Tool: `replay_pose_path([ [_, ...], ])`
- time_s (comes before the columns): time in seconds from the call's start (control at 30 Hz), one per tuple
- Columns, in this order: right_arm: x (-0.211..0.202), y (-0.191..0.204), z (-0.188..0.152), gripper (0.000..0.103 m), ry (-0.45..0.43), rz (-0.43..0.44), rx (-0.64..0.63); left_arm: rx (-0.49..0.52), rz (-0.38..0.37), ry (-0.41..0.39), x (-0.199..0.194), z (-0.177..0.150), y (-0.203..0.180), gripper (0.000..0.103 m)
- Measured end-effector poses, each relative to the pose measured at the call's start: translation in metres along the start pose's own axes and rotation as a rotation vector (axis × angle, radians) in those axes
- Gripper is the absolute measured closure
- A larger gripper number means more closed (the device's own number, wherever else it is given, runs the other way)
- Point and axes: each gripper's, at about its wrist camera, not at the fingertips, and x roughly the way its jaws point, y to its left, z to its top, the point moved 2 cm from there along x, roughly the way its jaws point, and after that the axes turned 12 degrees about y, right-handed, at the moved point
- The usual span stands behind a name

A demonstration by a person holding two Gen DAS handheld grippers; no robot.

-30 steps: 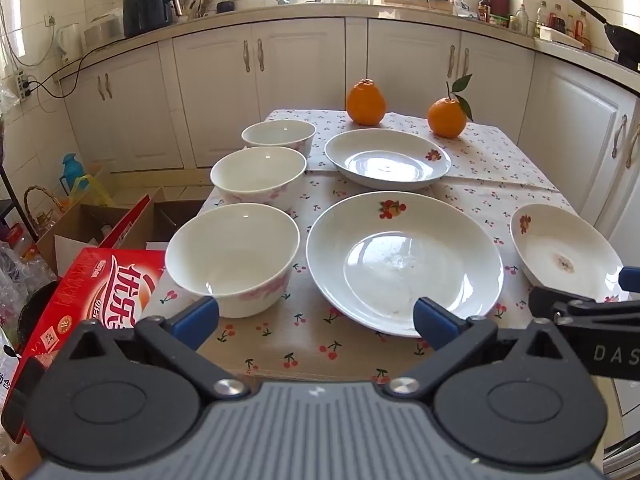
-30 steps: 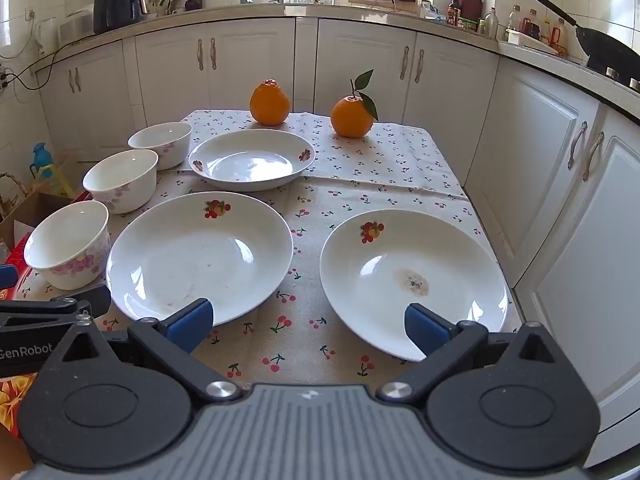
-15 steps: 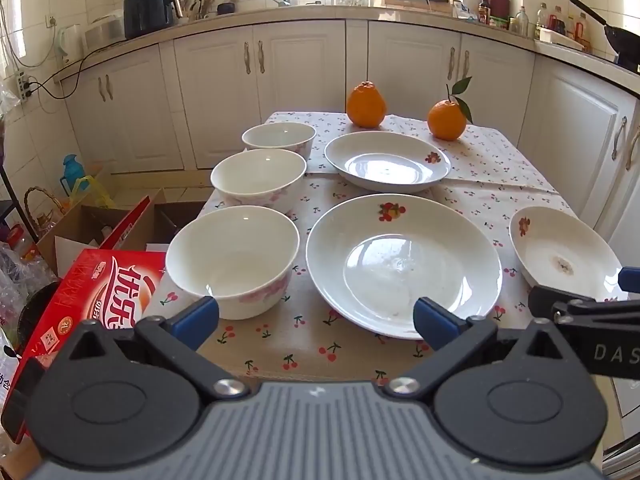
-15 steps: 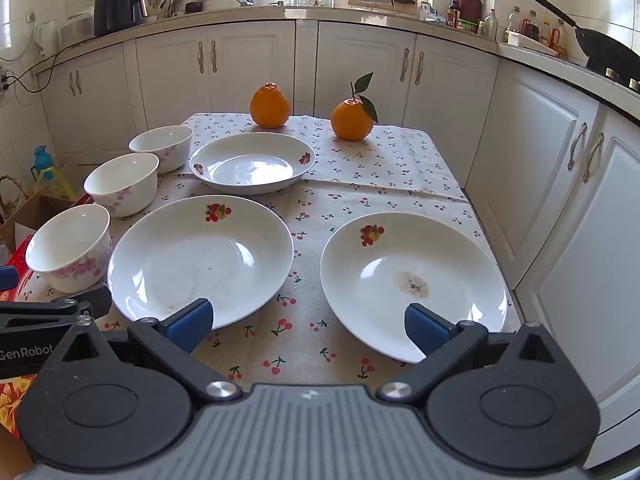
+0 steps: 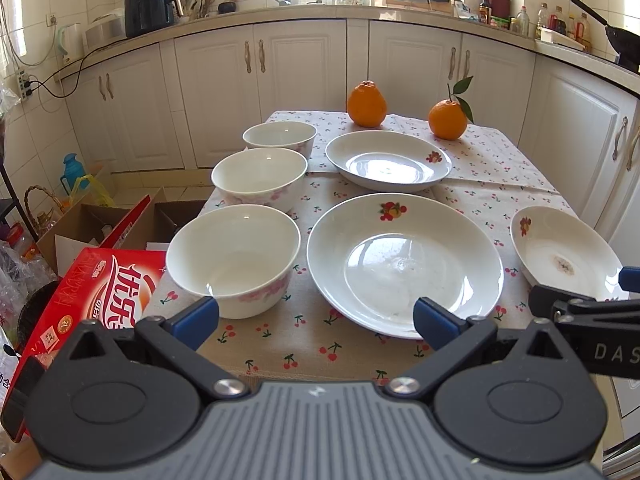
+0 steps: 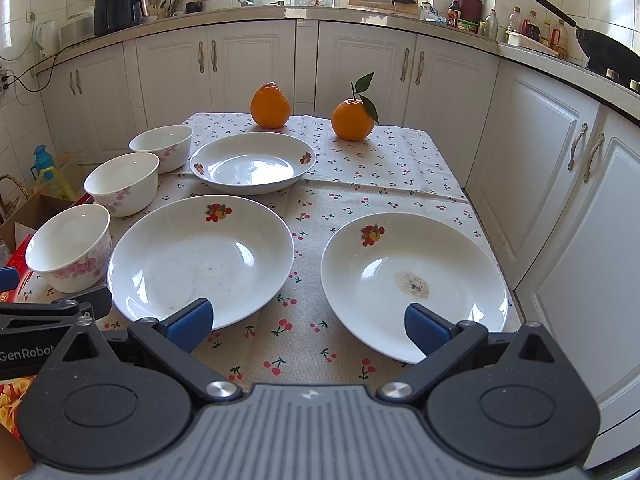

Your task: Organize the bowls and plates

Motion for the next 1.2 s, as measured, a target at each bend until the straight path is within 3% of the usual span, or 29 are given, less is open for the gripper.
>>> replay_pose_path([
  [1.2,-0.0012,0.0018,-0.0001,0.0,-0.012,-0.006,-0.006,-0.01,0.0,-0.006,-0.0006,-0.0026,0.0024,0.001],
])
